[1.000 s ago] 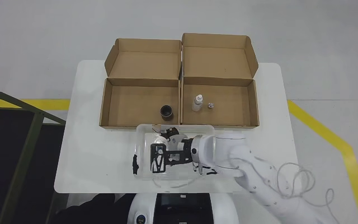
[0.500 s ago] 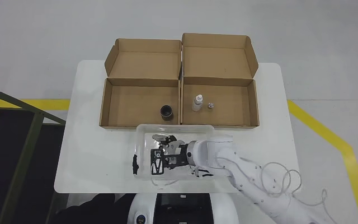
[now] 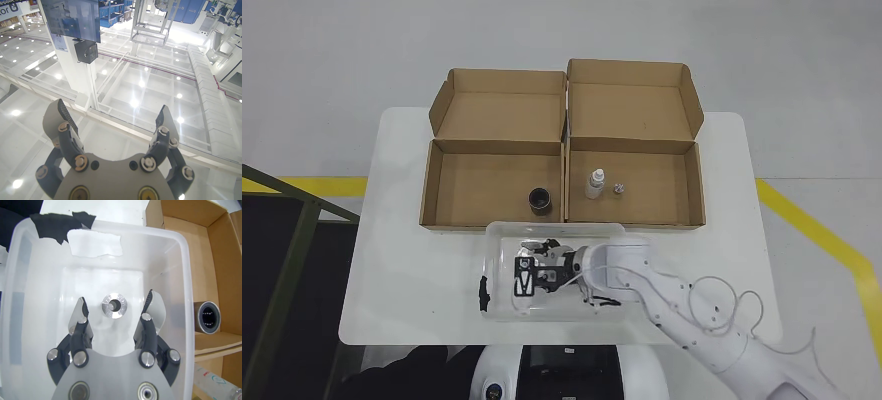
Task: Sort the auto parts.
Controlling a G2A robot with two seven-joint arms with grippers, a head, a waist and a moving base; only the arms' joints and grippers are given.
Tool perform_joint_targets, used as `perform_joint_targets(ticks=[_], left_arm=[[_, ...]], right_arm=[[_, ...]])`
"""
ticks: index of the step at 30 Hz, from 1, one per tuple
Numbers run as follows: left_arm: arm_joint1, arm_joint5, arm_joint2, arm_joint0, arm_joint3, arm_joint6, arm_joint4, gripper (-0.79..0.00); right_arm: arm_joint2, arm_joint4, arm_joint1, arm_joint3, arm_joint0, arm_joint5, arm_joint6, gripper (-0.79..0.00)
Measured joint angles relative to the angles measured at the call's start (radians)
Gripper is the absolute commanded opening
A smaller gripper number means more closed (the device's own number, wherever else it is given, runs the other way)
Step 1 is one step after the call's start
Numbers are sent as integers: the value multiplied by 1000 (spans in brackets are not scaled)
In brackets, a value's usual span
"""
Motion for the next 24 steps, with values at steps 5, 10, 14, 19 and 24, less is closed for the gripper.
perform_joint_targets(ticks=[5,10,14,19,24], left_arm=[[0,0,0,0,0,0,0,0],[0,0,0,0,0,0,0,0],[0,0,0,0,0,0,0,0],[0,0,0,0,0,0,0,0],[0,0,0,0,0,0,0,0]], right_arm=[[-19,10,-13,46,20,5,-7,-259],[-27,15,-21,73,33,7,-15,-311],[-36,13,-28,100,41,3,-20,-342],[-45,10,-34,113,45,-1,-33,-489],[-41,14,-37,120,47,-2,-44,-785]])
